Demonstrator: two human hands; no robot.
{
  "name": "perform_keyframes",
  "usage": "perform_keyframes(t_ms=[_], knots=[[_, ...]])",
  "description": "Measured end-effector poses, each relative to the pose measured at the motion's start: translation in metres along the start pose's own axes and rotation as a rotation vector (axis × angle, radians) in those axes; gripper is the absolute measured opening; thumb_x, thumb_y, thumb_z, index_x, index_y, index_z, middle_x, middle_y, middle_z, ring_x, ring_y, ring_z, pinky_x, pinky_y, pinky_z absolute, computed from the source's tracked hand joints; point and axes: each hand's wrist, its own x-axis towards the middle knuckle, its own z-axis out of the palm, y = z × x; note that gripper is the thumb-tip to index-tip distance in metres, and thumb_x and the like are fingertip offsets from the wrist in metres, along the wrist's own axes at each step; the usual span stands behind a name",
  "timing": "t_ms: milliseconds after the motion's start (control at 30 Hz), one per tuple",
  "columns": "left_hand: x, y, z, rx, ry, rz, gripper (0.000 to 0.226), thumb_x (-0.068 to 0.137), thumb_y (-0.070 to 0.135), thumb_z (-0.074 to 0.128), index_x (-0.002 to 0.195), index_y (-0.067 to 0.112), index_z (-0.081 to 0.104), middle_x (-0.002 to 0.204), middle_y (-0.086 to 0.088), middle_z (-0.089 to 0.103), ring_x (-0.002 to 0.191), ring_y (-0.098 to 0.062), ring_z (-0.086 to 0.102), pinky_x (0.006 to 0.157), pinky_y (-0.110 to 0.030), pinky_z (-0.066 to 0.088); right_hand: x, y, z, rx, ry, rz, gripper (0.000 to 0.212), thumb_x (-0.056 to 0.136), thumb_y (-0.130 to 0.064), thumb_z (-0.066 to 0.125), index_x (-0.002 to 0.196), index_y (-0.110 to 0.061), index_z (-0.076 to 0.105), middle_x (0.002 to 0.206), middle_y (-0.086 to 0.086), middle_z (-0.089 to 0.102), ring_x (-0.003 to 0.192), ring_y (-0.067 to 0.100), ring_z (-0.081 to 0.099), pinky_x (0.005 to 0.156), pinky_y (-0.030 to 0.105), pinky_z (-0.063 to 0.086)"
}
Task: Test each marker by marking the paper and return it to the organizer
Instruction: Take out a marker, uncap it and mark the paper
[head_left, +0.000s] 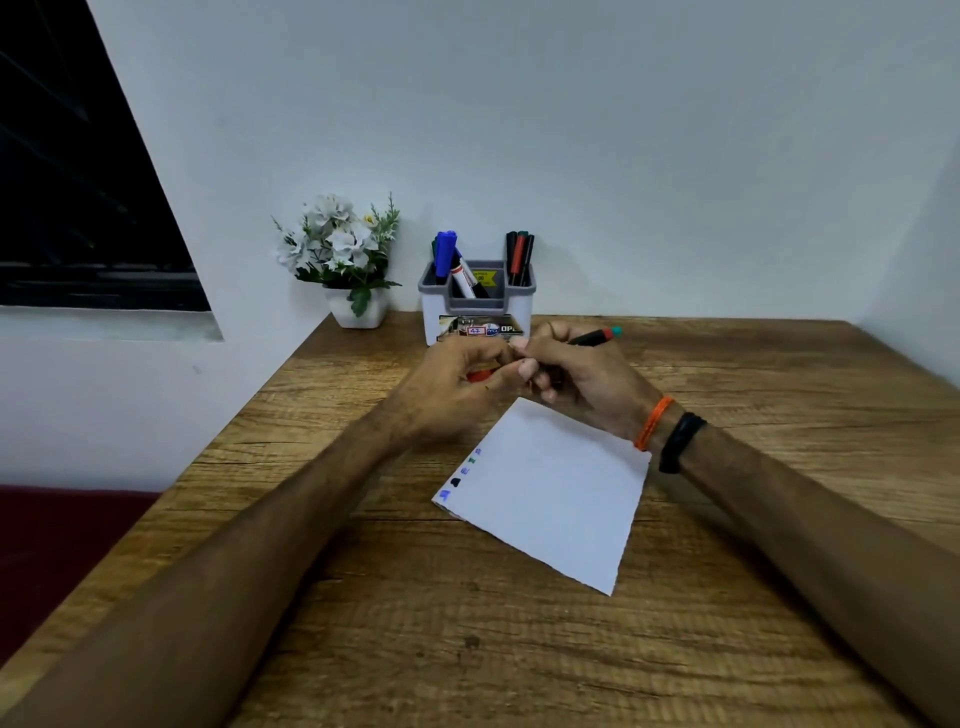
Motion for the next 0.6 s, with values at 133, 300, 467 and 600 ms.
perform_keyframes(t_ms=[133,300,467,600], knots=[[-0.002,-0.01,-0.015,0.072,0.057,-0.215,0.032,0.078,0.055,0.064,0.086,0.024,0.068,0.059,0.023,0.057,0.055,0.007,0.05,0.059,-0.023,0.035,-0.001,-0.007,-0.006,-0.042,0.096,-0.006,0.009,0.092,-0.014,0.062,0.086,-0.009,0.066,0.055,0.003,0.055,0.042,0.011,0.047,0.041,0.019,0.038],[-0.006,-0.02,-0.022,0.224,0.002,-0.341,0.024,0.077,0.048,0.074,0.09,0.029,0.071,0.082,0.021,0.062,0.078,0.003,0.054,0.07,-0.024,0.039,-0.009,-0.01,-0.007,-0.016,-0.029,0.125,0.038,0.078,-0.028,0.049,0.095,-0.004,0.073,0.074,0.013,0.072,0.055,0.015,0.063,0.047,0.02,0.044],[-0.003,-0.023,-0.021,0.307,-0.015,-0.372,0.028,0.074,0.05,0.075,0.094,0.031,0.071,0.094,0.013,0.066,0.087,-0.004,0.059,0.072,-0.025,0.043,-0.019,-0.006,0.002,-0.064,-0.074,0.137,0.017,0.092,-0.013,0.06,0.092,0.0,0.071,0.088,0.025,0.072,0.061,0.016,0.068,0.051,0.02,0.051],[-0.002,-0.025,-0.019,0.343,-0.03,-0.355,0.024,0.075,0.047,0.075,0.093,0.032,0.071,0.096,0.017,0.064,0.095,-0.005,0.059,0.085,-0.031,0.05,-0.031,0.002,0.009,-0.142,-0.057,0.15,0.011,0.091,-0.001,0.062,0.092,0.006,0.07,0.071,0.014,0.07,0.055,0.015,0.066,0.048,0.021,0.053]])
